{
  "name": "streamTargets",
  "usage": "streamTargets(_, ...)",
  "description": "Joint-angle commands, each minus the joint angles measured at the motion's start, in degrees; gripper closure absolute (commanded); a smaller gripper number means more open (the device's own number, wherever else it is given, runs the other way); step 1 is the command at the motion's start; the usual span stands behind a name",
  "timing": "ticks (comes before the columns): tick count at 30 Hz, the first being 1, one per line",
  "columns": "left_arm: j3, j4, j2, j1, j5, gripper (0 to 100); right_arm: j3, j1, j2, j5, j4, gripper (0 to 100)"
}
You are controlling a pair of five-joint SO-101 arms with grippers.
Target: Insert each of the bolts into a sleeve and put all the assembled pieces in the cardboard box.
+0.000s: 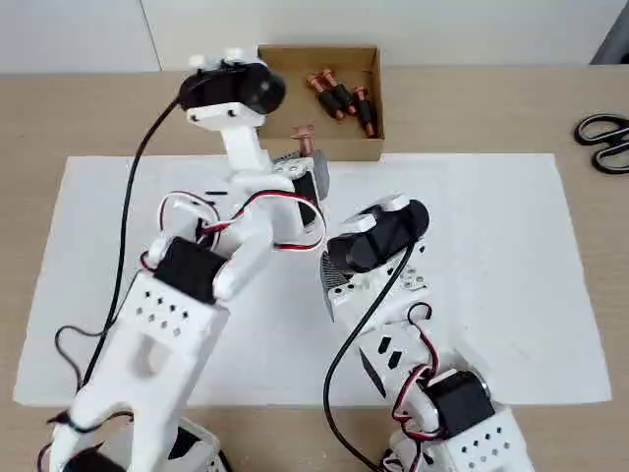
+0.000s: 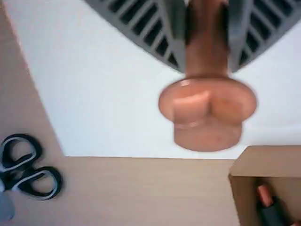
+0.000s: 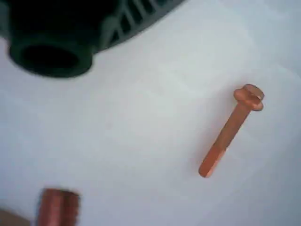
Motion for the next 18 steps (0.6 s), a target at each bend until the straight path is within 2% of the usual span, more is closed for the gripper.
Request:
streamTargets(1, 1.0, 0.0, -4.9, 0.4, 1.0, 99, 0.0, -0.2, -0.5, 0.3, -2.7, 99.5)
streamTargets(5, 5.4, -1.7, -7.2, 0.4, 1.0, 99, 1.2, -0.2, -0.5, 0.3, -4.5, 99.5)
streamTargets(12, 13.2, -10.1, -10.1, 0.5, 1.0, 99, 1.2, -0.2, -0.5, 0.2, -4.5, 99.5)
streamTargets(18, 15.1, -12.1, -11.3, 3.3, 1.0, 99, 1.2, -0.3, -0.5, 0.2, -4.5, 99.5)
